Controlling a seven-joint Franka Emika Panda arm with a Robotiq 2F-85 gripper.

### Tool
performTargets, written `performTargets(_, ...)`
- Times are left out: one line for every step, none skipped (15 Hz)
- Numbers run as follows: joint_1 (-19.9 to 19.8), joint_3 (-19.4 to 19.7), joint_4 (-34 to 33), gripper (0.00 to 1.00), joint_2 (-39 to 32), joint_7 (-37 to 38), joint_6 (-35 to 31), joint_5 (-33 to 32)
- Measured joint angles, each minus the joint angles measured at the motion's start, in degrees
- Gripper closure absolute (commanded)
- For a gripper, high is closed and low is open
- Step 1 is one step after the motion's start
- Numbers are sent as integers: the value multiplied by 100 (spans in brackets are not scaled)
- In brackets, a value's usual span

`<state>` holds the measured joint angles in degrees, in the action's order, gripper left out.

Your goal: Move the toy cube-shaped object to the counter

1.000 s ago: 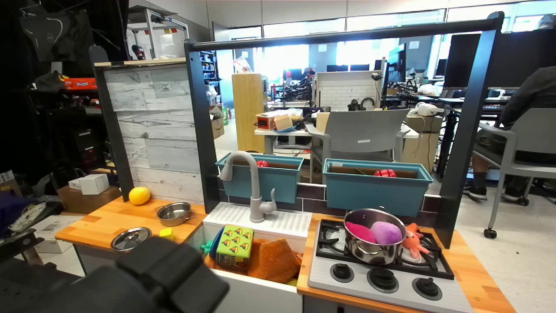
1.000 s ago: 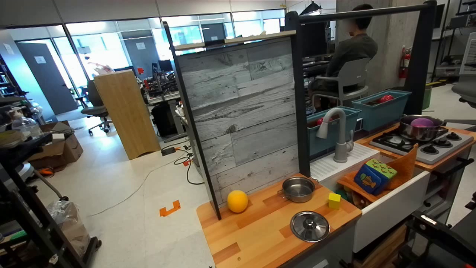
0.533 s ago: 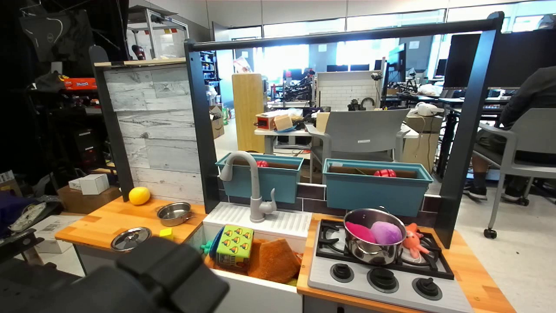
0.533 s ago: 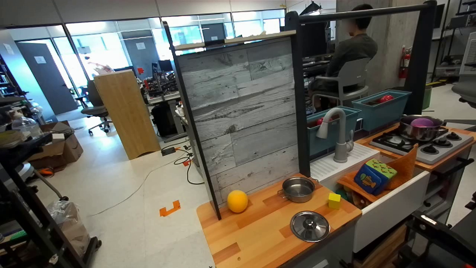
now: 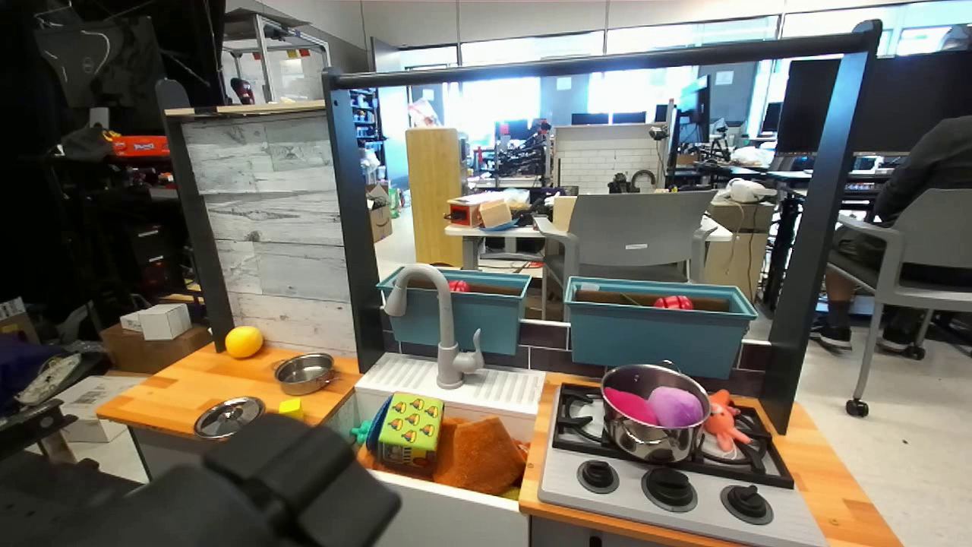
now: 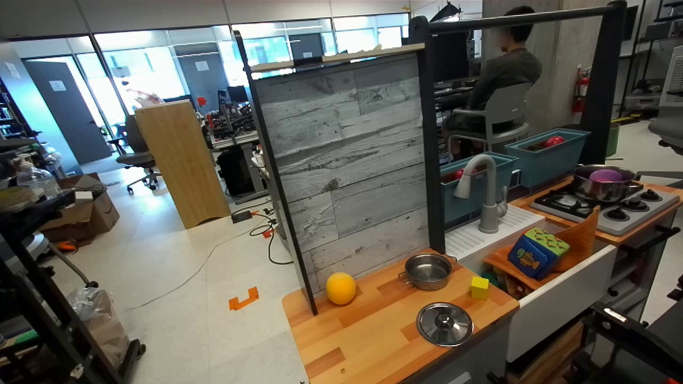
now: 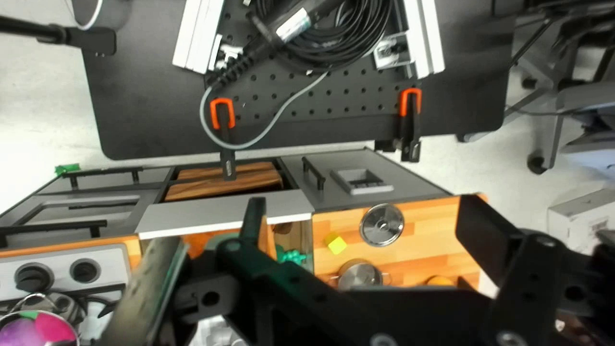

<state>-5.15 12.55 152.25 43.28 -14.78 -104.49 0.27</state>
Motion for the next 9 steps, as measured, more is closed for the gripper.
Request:
performTargets(-35,99,61,0,-256,-57,-430,-45)
performTargets(-62,202,93,0,-541,-115,-879,-51)
performTargets(-72,307,99,0,-850,-184,-1339,-48)
performTargets(-71,401,88,0,-1157,-252,-1767,-17)
performTargets(-67,478,55,0,-1465,-342,-2167,33)
performTargets(-55,530,-3,0,-1764,-447,-2506,124)
performTargets(-29,562,-90,0,-2067,-571,-2766,250)
performTargets(12,571,-196,0,-2381,-697,-2976,414)
performTargets(79,570,-317,0,-2712,-826,-3134,604)
